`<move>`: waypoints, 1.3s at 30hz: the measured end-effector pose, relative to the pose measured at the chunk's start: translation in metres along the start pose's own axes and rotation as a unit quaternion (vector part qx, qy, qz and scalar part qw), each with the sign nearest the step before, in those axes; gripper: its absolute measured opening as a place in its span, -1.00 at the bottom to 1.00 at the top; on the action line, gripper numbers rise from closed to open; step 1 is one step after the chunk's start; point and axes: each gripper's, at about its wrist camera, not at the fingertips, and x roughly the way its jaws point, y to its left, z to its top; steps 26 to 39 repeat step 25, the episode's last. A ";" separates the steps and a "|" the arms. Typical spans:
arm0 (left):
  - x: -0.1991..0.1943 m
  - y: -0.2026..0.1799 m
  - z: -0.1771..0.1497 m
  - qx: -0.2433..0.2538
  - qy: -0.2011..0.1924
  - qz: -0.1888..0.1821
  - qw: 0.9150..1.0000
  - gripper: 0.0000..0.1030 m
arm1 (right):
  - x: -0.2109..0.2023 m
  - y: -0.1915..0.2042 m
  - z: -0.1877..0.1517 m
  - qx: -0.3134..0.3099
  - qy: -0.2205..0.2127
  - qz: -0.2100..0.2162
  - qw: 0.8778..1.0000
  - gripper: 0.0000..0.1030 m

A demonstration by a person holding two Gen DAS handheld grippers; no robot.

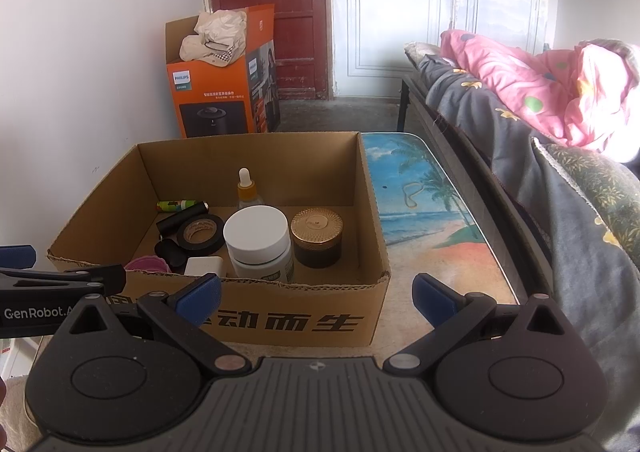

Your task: Organize rigid objects

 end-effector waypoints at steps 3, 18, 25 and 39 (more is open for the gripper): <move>0.000 0.000 0.000 0.000 0.000 0.000 1.000 0.99 | 0.000 0.000 0.000 0.000 0.000 0.000 1.000 1.00; 0.000 0.001 -0.001 0.000 0.001 0.000 1.000 0.99 | 0.000 0.000 0.000 0.001 0.000 0.000 1.000 1.00; 0.000 0.002 -0.002 0.000 0.006 -0.001 1.000 0.99 | 0.001 0.000 -0.001 0.000 0.001 0.000 1.000 1.00; 0.000 0.002 -0.002 0.000 0.006 -0.001 1.000 0.99 | 0.001 0.000 -0.001 0.000 0.001 0.000 1.000 1.00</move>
